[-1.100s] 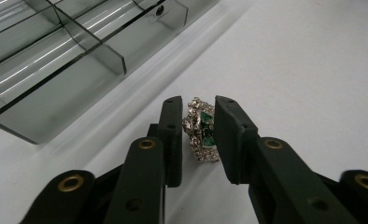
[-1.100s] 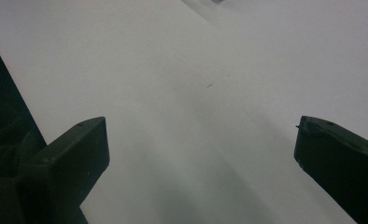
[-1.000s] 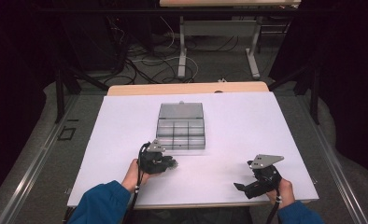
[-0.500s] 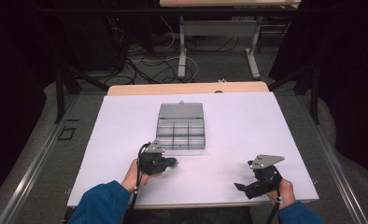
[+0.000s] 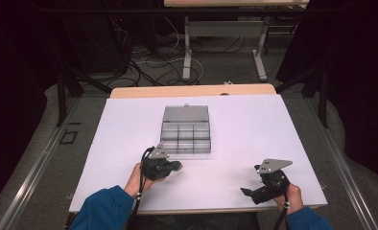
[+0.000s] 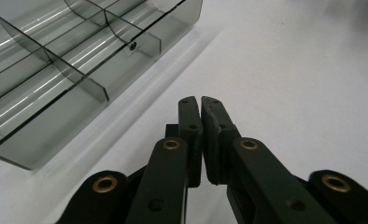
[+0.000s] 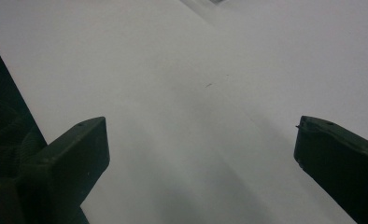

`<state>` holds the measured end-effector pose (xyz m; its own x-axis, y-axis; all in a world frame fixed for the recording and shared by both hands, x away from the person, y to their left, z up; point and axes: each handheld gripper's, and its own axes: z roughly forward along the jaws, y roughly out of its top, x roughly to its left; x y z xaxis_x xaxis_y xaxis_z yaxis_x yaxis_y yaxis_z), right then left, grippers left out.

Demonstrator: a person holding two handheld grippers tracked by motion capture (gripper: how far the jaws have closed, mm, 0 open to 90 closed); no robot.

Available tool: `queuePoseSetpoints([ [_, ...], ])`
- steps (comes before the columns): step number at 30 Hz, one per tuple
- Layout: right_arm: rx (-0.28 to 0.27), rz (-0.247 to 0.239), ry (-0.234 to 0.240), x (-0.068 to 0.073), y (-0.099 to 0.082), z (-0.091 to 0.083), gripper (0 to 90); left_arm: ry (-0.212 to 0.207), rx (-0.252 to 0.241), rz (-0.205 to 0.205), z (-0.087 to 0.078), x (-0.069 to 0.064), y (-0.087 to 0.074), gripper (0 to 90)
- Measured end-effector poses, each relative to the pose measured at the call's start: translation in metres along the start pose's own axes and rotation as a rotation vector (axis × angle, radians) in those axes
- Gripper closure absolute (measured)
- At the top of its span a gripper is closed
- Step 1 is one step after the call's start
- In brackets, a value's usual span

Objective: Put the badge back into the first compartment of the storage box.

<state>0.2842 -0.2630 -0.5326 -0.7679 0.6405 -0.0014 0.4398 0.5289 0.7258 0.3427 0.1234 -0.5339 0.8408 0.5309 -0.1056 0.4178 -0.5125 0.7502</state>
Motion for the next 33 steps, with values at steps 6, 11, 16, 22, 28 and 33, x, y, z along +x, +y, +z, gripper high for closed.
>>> queuePoseSetpoints([
  [6, -0.004, 0.001, -0.005, 0.0, 0.0, 0.0, 2.6, 0.008, -0.015, 0.006, -0.005, 0.002, 0.001, 87.9],
  [11, -0.002, 0.001, 0.0, 0.0, 0.0, 0.0, 2.3, 0.026, -0.043, -0.002, -0.009, 0.003, 0.002, 87.9],
  [16, -0.003, 0.005, 0.001, 0.0, 0.0, 0.0, 0.4, 0.045, -0.056, 0.01, -0.013, 0.006, 0.003, 87.9],
  [22, -0.003, 0.003, -0.004, 0.0, 0.0, -0.001, 0.0, 0.052, -0.05, 0.009, -0.019, 0.009, 0.005, 87.9],
  [28, 0.009, 0.001, -0.004, 0.0, 0.0, -0.001, 0.0, 0.067, -0.078, 0.002, -0.024, 0.013, 0.006, 87.9],
  [33, 0.01, 0.001, -0.007, 0.0, 0.0, -0.001, 0.0, 0.075, -0.093, 0.004, -0.028, 0.015, 0.008, 87.9],
])
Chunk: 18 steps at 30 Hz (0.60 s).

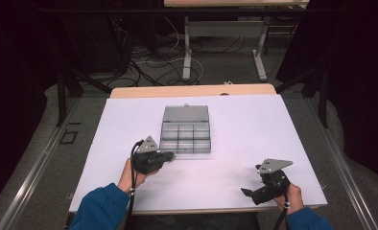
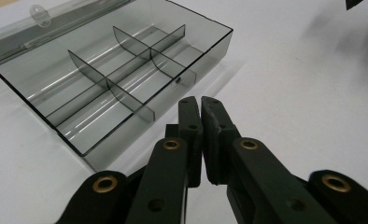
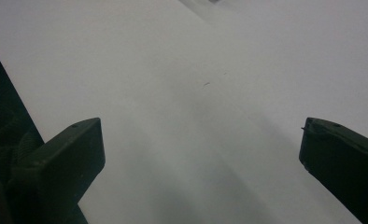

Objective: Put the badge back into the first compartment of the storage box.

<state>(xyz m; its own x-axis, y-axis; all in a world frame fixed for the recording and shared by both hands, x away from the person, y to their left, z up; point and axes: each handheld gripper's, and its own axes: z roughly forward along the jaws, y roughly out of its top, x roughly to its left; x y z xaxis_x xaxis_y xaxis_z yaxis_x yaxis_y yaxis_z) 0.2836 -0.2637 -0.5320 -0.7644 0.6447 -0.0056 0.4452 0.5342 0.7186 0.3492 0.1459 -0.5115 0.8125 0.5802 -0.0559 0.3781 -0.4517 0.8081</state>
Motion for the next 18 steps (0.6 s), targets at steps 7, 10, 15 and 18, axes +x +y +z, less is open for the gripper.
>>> queuePoseSetpoints([
  [7, -0.011, 0.001, -0.008, 0.0003, -0.0003, 0.0009, 0.0, 0.018, -0.012, 0.001, -0.0038, 0.0042, 0.0017, 87.9],
  [10, -0.011, 0.0, -0.008, 0.0001, -0.0004, 0.001, 0.0, 0.028, -0.018, -0.001, -0.0053, 0.0057, 0.0024, 87.9],
  [15, -0.014, 0.001, -0.01, 0.0007, -0.0005, 0.0012, 0.0, 0.032, -0.023, -0.005, -0.0075, 0.0074, 0.0035, 87.9],
  [18, -0.013, 0.001, -0.005, 0.0005, -0.0005, 0.0015, 0.0, 0.041, -0.033, -0.007, -0.0089, 0.0094, 0.004, 87.9],
])
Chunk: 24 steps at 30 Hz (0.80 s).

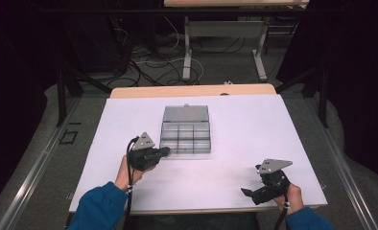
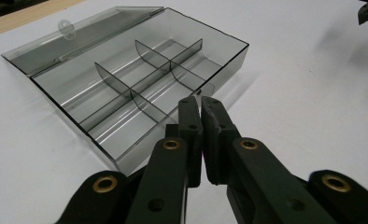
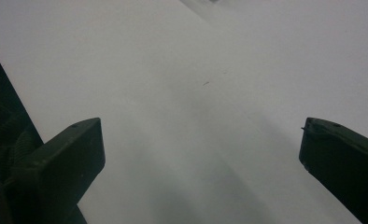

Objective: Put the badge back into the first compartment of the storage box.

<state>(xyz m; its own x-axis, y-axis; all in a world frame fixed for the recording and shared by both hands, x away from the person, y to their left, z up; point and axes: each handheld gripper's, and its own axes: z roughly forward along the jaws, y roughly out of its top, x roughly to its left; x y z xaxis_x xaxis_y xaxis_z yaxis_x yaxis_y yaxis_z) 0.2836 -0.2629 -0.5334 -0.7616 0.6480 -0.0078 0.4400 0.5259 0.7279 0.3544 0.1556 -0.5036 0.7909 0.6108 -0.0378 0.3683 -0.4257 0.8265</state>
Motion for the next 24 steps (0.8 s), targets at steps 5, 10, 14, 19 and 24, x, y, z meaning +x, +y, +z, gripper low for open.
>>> queuePoseSetpoints([
  [5, -0.001, -0.006, -0.002, 0.0, 0.0, 0.001, 0.0, 0.013, -0.013, -0.003, -0.003, 0.004, 0.001, 87.9],
  [10, -0.001, -0.006, -0.001, 0.0, 0.0, 0.001, 0.0, 0.012, -0.028, -0.015, -0.004, 0.006, 0.002, 87.9],
  [14, 0.0, 0.0, -0.001, 0.0, 0.0, 0.0, 0.0, 0.019, -0.034, -0.009, -0.005, 0.008, 0.003, 87.9],
  [19, 0.012, -0.016, 0.001, -0.001, 0.0, 0.0, 0.0, 0.026, -0.05, -0.016, -0.006, 0.009, 0.005, 87.9],
  [24, 0.011, -0.01, 0.002, -0.001, 0.0, 0.0, 0.0, 0.035, -0.064, -0.014, -0.008, 0.012, 0.008, 87.9],
])
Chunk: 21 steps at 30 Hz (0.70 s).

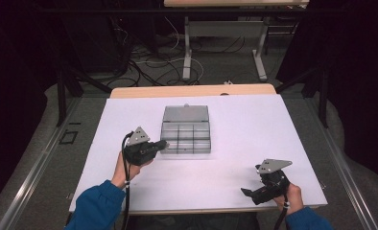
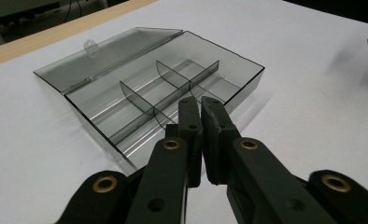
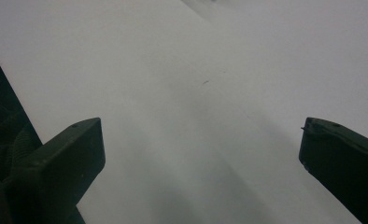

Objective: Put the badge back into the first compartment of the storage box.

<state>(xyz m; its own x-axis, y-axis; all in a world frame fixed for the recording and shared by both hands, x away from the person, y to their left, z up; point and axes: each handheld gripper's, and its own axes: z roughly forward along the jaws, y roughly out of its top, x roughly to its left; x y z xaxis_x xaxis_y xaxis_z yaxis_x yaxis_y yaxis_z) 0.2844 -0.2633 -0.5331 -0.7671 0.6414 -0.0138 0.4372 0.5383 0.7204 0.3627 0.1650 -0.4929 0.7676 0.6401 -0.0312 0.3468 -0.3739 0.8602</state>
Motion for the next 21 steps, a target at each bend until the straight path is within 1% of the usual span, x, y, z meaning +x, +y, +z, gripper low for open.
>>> queuePoseSetpoints([
  [1, 0.0, 0.0, 0.0, 0.0, 0.0, 0.0, 0.0, 0.0, 0.003, -0.003, -0.001, 0.001, 0.001, 87.9],
  [5, 0.001, 0.01, -0.004, 0.0, 0.0, 0.0, 0.0, 0.012, -0.02, -0.003, -0.001, 0.004, 0.004, 87.9],
  [6, -0.011, 0.003, -0.01, 0.0, 0.0, 0.0, 0.0, 0.01, -0.017, -0.011, -0.002, 0.004, 0.004, 87.9],
  [8, -0.012, 0.01, -0.005, 0.0, 0.0, 0.0, 0.0, 0.016, -0.022, -0.005, -0.001, 0.005, 0.006, 87.9],
  [9, 0.0, 0.001, -0.001, 0.0, 0.0, 0.0, 0.0, 0.015, -0.022, -0.01, 0.0, 0.005, 0.006, 87.9],
  [10, 0.0, 0.002, -0.001, 0.0, 0.0, 0.0, 0.0, 0.02, -0.019, 0.0, 0.0, 0.006, 0.007, 87.9],
  [11, -0.01, 0.01, -0.007, 0.001, 0.0, 0.0, 0.0, 0.019, -0.022, -0.004, 0.0, 0.006, 0.008, 87.9],
  [12, -0.012, 0.006, -0.007, 0.0, 0.0, 0.0, 0.1, 0.02, -0.024, -0.005, 0.001, 0.007, 0.008, 87.9],
  [17, -0.01, 0.009, -0.009, 0.001, 0.0, 0.0, 0.1, 0.025, -0.034, -0.003, 0.003, 0.009, 0.011, 87.9],
  [18, -0.002, 0.004, -0.007, 0.0, 0.0, -0.001, 0.1, 0.024, -0.035, -0.004, 0.003, 0.009, 0.012, 87.9],
  [19, -0.003, 0.005, -0.006, 0.0, 0.0, -0.001, 0.1, 0.024, -0.031, -0.002, 0.003, 0.01, 0.013, 87.9],
  [21, -0.007, 0.006, -0.009, 0.0, 0.0, -0.001, 0.2, 0.026, -0.038, -0.005, 0.004, 0.01, 0.014, 87.9],
])
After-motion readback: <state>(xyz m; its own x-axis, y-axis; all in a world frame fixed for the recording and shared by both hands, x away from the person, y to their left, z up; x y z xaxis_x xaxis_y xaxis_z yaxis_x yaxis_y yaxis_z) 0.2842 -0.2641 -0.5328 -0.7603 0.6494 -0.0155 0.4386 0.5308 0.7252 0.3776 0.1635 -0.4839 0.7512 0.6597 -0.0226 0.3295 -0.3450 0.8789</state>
